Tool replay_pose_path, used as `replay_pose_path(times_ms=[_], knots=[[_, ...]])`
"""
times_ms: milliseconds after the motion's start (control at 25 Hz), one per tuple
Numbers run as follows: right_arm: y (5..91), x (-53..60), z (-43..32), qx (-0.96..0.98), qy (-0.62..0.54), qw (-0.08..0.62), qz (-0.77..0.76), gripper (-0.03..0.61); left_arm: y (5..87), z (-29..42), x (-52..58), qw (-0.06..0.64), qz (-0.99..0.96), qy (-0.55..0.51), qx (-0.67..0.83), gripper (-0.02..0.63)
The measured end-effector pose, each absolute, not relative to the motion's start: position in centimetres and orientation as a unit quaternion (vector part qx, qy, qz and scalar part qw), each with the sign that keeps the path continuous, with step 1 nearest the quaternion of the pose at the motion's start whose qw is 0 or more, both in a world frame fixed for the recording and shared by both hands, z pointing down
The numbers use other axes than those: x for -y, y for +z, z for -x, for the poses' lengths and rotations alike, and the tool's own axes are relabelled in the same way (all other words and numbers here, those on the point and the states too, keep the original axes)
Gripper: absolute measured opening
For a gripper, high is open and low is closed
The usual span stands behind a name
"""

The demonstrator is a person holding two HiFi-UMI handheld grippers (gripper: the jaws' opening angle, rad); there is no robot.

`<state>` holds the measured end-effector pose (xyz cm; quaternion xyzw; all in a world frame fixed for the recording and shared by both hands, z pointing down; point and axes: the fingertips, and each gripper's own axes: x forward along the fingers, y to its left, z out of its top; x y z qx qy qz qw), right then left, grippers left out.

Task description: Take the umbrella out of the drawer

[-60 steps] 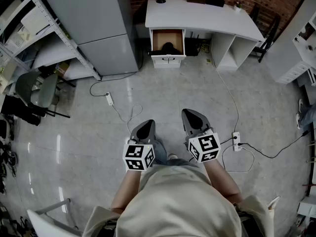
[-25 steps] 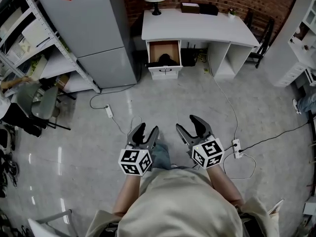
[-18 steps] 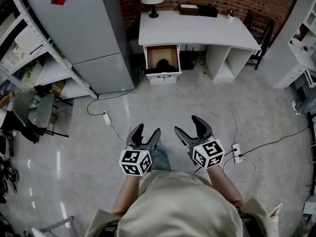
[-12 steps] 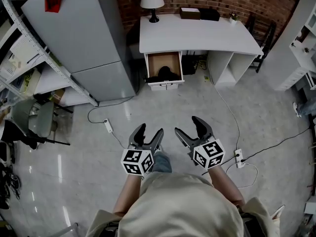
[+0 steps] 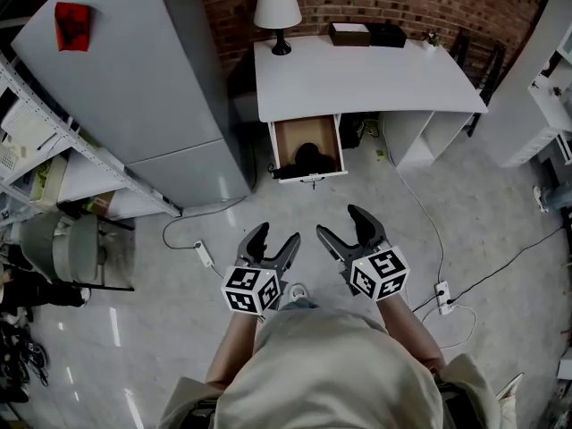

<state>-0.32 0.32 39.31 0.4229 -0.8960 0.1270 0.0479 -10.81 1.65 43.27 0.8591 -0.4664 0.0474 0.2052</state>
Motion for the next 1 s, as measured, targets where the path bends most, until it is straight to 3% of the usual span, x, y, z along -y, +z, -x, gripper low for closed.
replay_pose_path(times_ms=[480, 1000], knots=[[40.3, 7.2, 3.7, 0.888, 0.137, 0.047, -0.436, 0.342, 45.5, 14.2, 7.4, 0.215, -0.869, 0.077, 0.439, 0.31], [45.4, 14.7, 1.6, 0.884, 0.18, 0.065, -0.426, 0.341, 52.2, 10.6, 16.2, 0.237, -0.873, 0.144, 0.4, 0.31]])
